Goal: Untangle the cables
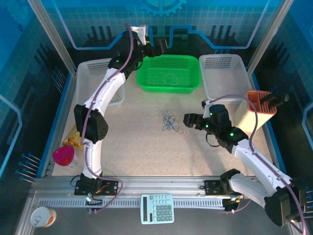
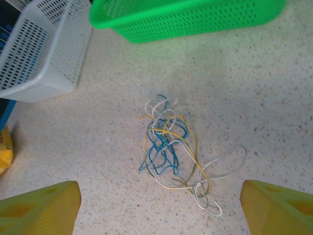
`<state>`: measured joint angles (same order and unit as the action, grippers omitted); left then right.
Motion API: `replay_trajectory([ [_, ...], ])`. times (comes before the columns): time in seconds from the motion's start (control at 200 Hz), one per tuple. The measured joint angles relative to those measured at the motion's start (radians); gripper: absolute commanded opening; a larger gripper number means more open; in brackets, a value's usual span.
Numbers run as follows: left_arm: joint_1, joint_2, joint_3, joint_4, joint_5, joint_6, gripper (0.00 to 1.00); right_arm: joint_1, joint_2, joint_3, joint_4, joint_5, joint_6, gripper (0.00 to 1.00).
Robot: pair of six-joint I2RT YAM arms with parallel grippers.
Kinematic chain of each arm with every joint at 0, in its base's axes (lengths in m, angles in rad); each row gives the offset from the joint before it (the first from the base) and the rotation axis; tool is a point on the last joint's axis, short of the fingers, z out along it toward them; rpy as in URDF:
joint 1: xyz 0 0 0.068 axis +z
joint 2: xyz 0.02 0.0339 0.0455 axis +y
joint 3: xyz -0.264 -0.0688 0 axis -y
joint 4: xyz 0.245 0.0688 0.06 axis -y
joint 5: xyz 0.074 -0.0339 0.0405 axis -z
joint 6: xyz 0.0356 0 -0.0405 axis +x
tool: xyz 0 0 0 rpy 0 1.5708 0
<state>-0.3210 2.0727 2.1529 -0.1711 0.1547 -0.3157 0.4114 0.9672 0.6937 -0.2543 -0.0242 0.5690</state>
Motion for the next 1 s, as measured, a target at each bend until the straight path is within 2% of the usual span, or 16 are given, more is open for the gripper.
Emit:
replay_trajectory([
  [0.12,-0.018,-0.118,-0.153,-0.001,0.011,-0.027,0.99,0.001,0.045,-0.034,0.0,0.025,0.021,0.79],
  [0.26,-0.062,-0.301,-0.419,0.034,0.031,-0.072,0.99,0.001,0.118,-0.071,0.005,0.052,0.042,0.68],
  [0.455,-0.097,-0.55,-0.805,0.122,0.055,-0.159,0.99,0.003,0.251,-0.086,0.047,0.07,0.048,0.6],
  [0.575,-0.108,-0.658,-0.976,0.156,0.051,-0.196,0.99,0.005,0.322,-0.086,0.083,0.07,0.041,0.54],
  [0.765,-0.147,-0.755,-1.137,0.193,0.048,-0.25,0.99,0.006,0.394,-0.084,0.119,0.07,0.039,0.5],
  [1.0,-0.16,-0.763,-1.181,0.222,0.047,-0.289,0.99,0.006,0.425,-0.077,0.143,0.07,0.031,0.41],
])
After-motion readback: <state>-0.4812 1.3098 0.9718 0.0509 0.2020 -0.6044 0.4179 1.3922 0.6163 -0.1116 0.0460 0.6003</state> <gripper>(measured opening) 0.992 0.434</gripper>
